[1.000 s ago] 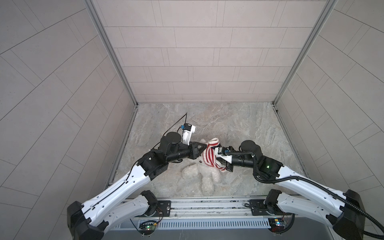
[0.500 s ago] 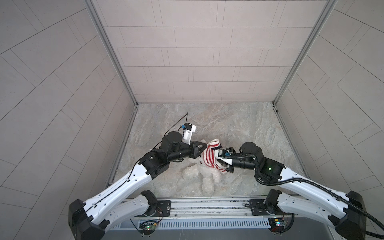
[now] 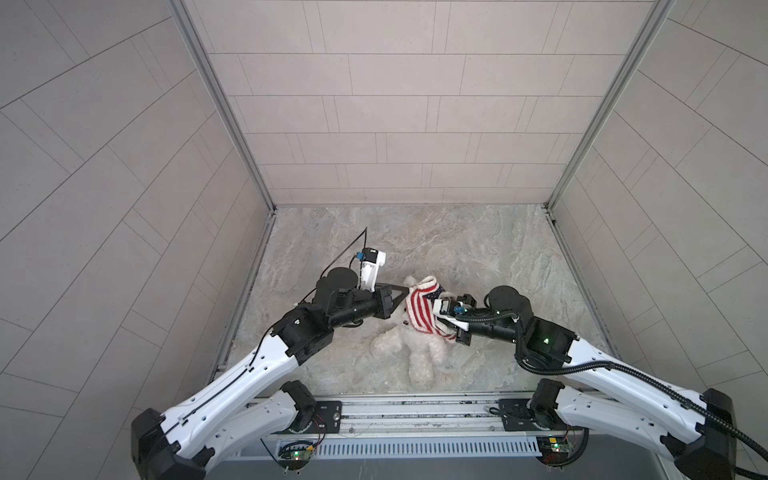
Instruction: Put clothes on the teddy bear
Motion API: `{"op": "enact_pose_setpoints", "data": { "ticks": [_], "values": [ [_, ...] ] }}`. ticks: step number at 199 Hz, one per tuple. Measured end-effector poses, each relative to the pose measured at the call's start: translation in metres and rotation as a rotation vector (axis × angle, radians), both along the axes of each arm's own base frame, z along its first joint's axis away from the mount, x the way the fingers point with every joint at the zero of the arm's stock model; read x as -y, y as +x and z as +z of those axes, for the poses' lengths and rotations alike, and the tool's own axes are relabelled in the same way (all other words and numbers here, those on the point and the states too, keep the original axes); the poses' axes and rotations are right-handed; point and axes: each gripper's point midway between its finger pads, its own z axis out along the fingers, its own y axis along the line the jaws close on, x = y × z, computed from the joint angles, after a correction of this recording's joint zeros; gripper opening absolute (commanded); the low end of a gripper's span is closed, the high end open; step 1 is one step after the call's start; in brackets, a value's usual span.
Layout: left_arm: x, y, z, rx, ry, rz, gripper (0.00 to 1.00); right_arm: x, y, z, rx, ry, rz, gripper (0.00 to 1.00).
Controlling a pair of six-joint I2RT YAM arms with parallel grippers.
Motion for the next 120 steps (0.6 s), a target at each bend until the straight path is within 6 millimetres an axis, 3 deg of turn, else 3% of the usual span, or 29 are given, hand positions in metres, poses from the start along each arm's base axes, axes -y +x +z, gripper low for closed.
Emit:
{"op": "enact_pose_setpoints", "data": {
  "ticks": [51,120],
  "values": [
    [-0.036,0.016,-0.022,-0.044,-0.010,0.137,0.00,0.002,-0.003,0.000,0.018,0.007,0.000,0.00],
    [-0.061,0.023,-0.043,-0.089,-0.020,0.222,0.00,0.007,-0.005,0.006,0.054,0.030,-0.007,0.00]
  ]
}}
